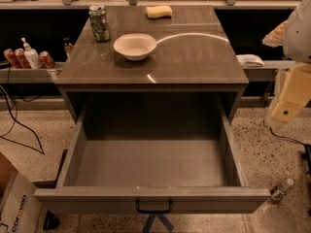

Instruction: Close top drawer

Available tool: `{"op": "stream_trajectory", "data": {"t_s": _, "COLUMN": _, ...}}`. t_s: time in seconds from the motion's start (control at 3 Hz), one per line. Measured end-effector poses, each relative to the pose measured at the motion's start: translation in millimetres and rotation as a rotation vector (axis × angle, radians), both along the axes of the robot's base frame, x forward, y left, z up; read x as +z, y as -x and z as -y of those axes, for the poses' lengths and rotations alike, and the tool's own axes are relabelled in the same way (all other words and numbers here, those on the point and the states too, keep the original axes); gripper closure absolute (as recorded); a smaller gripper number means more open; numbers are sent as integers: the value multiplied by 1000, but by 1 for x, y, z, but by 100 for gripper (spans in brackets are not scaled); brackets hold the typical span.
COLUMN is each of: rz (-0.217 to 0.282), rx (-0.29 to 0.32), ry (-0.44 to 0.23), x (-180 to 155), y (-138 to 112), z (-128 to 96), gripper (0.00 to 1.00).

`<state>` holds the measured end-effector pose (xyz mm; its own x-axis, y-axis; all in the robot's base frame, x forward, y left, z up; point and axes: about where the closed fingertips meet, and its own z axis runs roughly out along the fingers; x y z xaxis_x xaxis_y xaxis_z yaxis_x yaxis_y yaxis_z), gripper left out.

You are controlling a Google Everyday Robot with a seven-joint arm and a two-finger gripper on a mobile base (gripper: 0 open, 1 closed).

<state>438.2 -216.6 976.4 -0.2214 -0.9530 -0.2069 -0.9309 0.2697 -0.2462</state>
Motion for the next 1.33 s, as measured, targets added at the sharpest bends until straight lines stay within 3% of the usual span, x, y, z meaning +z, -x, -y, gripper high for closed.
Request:
{"op": "stream_trajectory", "data": {"t_s": 0.33, "rz": 0, "rx": 0, "ry": 0, "x": 0, "y": 0, "z": 0, "gripper": 0}}
{"op": "stream_trajectory", "data": {"t_s": 0.67, "rz": 8, "rx": 1, "ry": -2, "x": 2, "y": 0, "z": -1, "gripper": 19}}
{"op": "stream_trajectory", "data": {"t_s": 1.33, "rz": -46, "rx": 63, "ry": -100, "x": -45, "y": 35, "z": -17, "gripper": 64}}
